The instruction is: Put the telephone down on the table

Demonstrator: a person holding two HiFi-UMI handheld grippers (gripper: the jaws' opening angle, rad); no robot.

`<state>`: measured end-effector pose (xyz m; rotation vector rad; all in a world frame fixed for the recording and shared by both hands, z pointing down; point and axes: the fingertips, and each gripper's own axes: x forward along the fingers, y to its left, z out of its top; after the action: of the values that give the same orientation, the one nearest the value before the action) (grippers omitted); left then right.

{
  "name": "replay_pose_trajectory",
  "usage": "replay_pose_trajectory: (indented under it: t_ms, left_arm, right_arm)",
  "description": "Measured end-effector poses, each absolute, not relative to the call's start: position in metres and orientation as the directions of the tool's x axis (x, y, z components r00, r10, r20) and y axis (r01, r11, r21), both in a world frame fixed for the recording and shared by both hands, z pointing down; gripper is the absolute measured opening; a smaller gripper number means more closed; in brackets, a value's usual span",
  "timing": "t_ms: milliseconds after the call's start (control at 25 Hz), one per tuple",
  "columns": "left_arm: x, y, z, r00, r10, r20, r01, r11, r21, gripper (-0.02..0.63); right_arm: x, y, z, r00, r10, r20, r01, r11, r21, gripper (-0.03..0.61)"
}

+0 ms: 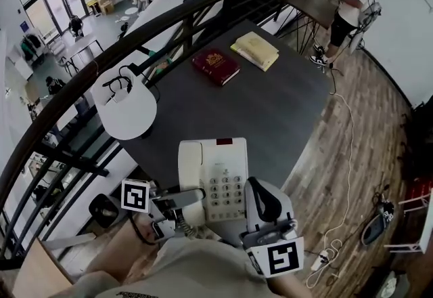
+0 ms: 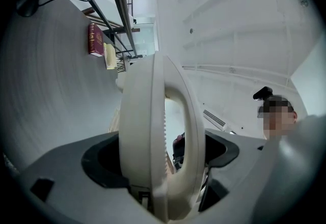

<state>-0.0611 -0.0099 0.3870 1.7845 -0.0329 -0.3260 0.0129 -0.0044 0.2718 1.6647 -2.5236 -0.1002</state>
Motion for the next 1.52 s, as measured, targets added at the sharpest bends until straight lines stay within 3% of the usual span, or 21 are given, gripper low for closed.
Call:
replay_pose_trajectory:
  t_ms: [1520]
  left_arm:
    - [-0.011,-0.114,0.423,0.966,-0.234,-0.114,0.073,-0.179,0.981,0.422]
  right_arm:
    - [0.069,-0.109,0.319,-0.386,-0.915,0.115,-0.920,0.391,0.016,0.000]
